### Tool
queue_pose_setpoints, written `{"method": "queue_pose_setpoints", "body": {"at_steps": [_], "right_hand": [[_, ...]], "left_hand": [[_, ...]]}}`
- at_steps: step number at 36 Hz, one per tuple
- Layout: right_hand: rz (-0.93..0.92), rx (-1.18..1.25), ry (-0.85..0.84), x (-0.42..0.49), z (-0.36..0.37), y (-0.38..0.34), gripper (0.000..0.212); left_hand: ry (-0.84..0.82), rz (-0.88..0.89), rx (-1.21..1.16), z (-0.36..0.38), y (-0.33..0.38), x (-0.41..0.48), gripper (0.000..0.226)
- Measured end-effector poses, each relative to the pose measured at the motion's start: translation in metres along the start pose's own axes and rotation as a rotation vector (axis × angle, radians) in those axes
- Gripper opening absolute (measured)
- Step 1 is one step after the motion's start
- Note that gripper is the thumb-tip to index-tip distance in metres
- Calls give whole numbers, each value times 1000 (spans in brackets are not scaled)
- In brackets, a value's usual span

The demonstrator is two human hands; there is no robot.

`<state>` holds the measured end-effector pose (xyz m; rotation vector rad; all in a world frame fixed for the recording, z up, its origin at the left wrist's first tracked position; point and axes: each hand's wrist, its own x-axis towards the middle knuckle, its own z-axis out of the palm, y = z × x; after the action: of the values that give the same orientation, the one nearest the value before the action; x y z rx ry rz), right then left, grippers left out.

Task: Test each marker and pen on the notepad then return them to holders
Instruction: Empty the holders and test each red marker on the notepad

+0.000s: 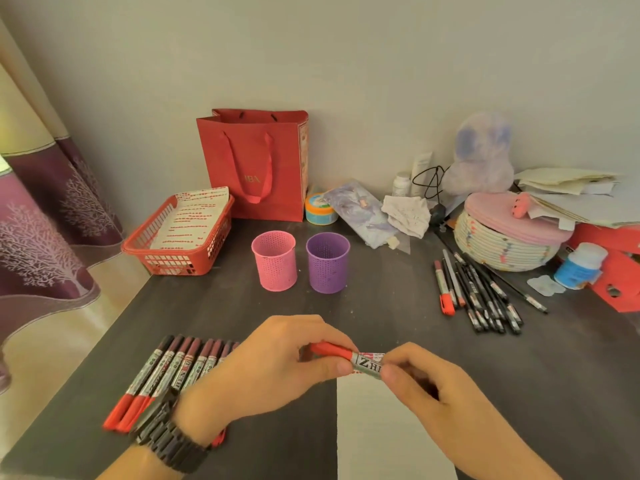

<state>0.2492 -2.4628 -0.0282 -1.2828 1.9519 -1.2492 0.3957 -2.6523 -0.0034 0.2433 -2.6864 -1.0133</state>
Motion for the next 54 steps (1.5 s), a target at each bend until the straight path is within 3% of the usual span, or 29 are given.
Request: {"method": "queue_pose_setpoints", "body": {"at_steps": [4,8,11,14,17,19,22,26,32,40,43,45,51,54], "right_hand": [[-34,-50,58,-7,18,2,27],[39,76,66,-9,33,9,21],[127,290,65,-11,43,13,21],[213,527,92,-12,56,14,23],[290,646,91,-16,70,16,26],[331,644,84,-20,79,15,31],[385,599,110,-24,89,13,41],[422,520,212,-30,93,9,51],[471,641,244,-36,92,0,44],[541,805,216,-35,92,6,42],[521,743,173,-32,91,9,38],[470,590,147,-28,89,13,38],[257,188,71,-12,68,23,26],[153,98,15,0,63,18,26]], "left_hand": [[-92,-29,22,-8,-4,-2,17],[-105,-20,99,-6,-9,-4,21],[-131,-54,29,3,-15,-12,54],[39,-73,-513,17,-15,-17,68],[340,-153,-1211,32,-11,-11,54],[478,-227,-1488,41,-3,-5,43],[548,-246,-1686,51,6,5,45],[573,-296,-1780,63,12,12,53],[546,-322,-1845,67,11,10,55],[506,-294,-1868,74,3,6,54],[459,-293,-1790,72,-7,6,53],[389,-309,-1609,67,-12,2,51],[46,-300,-593,40,-30,-36,23],[-101,-362,-349,17,-38,-60,20]]}}
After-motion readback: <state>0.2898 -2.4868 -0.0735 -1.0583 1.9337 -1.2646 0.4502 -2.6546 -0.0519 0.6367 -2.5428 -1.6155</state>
